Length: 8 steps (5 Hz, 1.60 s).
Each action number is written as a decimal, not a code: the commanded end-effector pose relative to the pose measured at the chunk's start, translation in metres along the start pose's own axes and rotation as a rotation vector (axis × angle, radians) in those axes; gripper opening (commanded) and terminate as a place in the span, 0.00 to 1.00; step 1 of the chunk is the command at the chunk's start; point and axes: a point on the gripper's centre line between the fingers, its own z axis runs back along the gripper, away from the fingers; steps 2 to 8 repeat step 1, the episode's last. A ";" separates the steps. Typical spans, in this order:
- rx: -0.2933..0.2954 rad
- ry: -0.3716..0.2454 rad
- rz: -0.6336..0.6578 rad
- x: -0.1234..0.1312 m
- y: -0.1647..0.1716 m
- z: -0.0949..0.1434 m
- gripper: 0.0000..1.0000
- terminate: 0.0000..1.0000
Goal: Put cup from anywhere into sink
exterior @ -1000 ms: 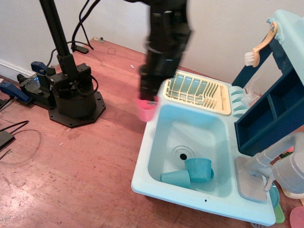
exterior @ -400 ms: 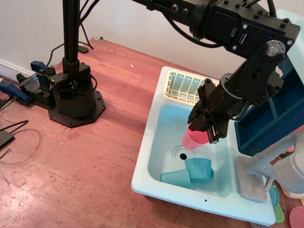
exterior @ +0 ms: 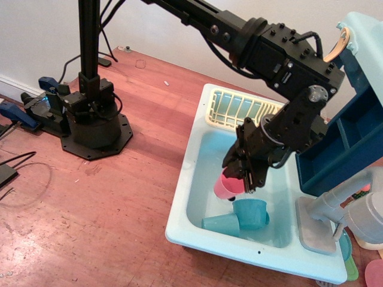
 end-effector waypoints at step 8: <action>-0.007 -0.097 0.007 -0.008 0.035 0.056 1.00 1.00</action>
